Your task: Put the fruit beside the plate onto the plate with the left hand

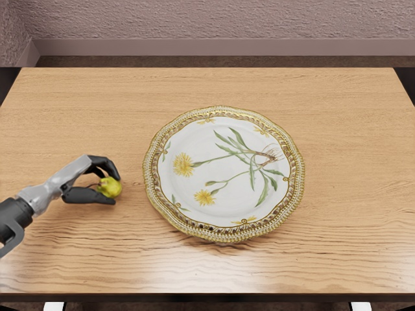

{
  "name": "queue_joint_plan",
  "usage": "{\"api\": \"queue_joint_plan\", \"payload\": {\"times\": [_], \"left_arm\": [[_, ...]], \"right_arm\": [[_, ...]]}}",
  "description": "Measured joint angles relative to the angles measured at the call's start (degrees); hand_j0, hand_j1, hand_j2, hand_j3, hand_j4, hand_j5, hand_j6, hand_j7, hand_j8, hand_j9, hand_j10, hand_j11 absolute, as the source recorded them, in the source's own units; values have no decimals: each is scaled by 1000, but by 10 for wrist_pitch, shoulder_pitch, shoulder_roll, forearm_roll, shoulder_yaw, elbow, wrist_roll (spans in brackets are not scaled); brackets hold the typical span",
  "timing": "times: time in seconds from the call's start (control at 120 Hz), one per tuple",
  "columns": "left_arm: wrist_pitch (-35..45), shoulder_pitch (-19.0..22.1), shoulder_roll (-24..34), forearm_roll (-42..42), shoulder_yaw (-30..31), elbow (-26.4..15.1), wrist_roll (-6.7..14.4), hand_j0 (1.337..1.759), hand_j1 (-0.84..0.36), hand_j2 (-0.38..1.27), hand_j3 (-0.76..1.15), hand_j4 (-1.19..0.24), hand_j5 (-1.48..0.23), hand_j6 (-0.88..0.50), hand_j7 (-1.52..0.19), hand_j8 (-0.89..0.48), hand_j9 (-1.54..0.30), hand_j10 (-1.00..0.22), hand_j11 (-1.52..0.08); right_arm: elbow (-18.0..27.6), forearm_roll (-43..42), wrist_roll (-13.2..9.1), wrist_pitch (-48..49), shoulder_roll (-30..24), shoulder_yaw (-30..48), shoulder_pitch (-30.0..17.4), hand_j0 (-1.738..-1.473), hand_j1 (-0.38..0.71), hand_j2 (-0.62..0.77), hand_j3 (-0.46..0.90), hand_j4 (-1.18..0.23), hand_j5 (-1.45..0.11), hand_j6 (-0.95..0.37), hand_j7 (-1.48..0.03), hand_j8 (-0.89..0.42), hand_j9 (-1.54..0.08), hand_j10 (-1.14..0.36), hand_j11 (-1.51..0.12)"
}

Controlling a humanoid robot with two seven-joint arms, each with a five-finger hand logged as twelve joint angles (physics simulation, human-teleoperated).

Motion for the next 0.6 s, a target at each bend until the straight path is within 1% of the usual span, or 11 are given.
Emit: {"api": "queue_joint_plan", "payload": {"times": [0.15, 0.358, 0.6], "left_arm": [[-22, -34, 7, -1, 0, -3, 10, 1654, -292, 339, 0, -682, -964, -565, -936, -448, -941, -639, -938], [-56, -74, 8, -4, -2, -3, 30, 1654, -291, 352, 0, -691, -989, -559, -960, -431, -967, -635, -951], [-94, -124, 6, -5, -4, -2, 60, 1655, -303, 422, 0, -707, -1019, -581, -985, -448, -982, -638, -969]], "right_arm": [[1, 0, 0, 0, 0, 0, 0, -1658, -310, -7, 0, -33, -43, -33, -43, -33, -43, -33, -43], [1, 0, 0, 0, 0, 1, 1, -1658, -310, -7, 0, -33, -43, -33, -43, -33, -43, -33, -43], [1, 0, -1, 1, 0, 2, 4, -1658, -310, -7, 0, -33, -43, -33, -43, -33, -43, -33, -43]]}}
